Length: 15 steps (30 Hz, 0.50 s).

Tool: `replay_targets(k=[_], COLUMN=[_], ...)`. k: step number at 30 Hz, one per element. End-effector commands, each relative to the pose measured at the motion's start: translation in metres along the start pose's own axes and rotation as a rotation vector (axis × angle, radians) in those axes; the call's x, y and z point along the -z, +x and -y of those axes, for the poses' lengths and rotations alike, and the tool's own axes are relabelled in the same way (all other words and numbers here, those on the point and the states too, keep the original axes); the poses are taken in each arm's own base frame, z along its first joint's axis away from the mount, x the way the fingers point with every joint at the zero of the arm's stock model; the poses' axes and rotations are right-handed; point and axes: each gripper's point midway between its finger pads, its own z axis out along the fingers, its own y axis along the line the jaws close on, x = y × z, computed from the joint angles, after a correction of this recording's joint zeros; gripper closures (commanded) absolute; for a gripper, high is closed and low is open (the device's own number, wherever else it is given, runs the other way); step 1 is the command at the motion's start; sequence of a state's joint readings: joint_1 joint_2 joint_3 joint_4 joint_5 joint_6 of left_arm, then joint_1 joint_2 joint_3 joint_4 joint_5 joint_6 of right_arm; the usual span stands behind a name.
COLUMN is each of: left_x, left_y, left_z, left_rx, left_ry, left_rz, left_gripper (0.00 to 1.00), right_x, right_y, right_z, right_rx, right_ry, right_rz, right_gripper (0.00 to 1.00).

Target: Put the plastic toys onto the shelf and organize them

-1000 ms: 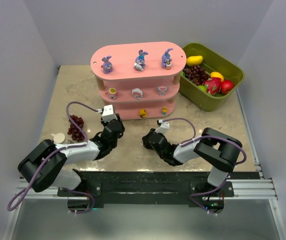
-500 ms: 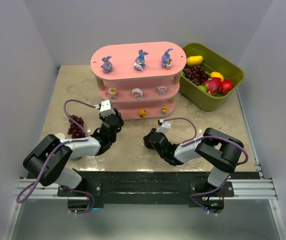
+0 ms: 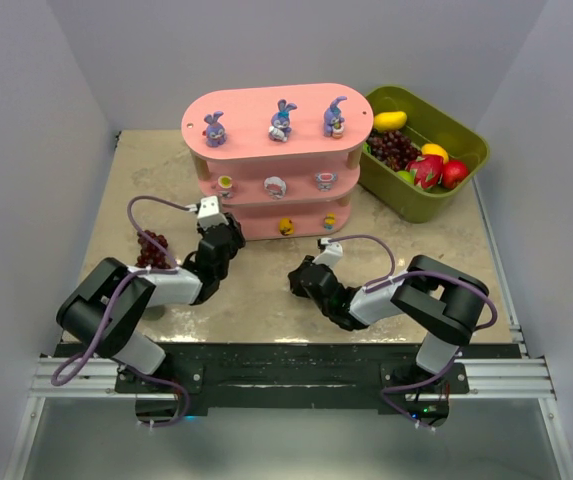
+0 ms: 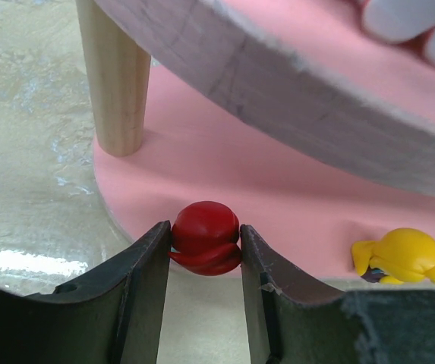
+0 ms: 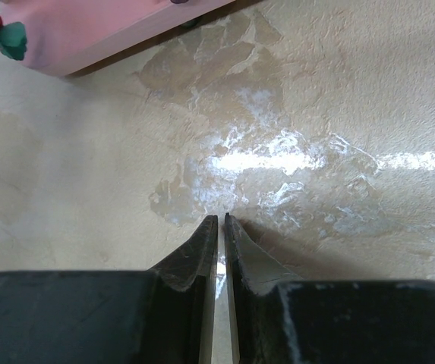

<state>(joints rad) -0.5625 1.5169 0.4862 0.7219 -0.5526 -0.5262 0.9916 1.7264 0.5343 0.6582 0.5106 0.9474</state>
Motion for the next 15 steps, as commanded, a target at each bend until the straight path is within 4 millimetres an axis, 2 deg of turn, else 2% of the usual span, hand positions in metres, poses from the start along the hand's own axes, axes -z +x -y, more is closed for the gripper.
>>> replay_targets(k=[1,9,15], left_x=[-0.012,-0.017,-0.024], left_y=[-0.021,-0.021,-0.012], left_z=[0.014,0.010,0.005], left_rx=[0.015,0.013,0.000], left_ry=[0.037,0.023,0.004], left_rz=[0.072,0.084,0.066], left_gripper=[0.76,0.74,0.70], right_x=[0.004,0.001,-0.001], right_y=[0.003,0.006,0.007], right_z=[0.032,0.035,0.035], right_rx=[0.055,0.053,0.058], right_ry=[0.102,0.108,0.111], right_rz=[-0.006,-0.014,-0.019], right_gripper=[0.87,0.87,0.87])
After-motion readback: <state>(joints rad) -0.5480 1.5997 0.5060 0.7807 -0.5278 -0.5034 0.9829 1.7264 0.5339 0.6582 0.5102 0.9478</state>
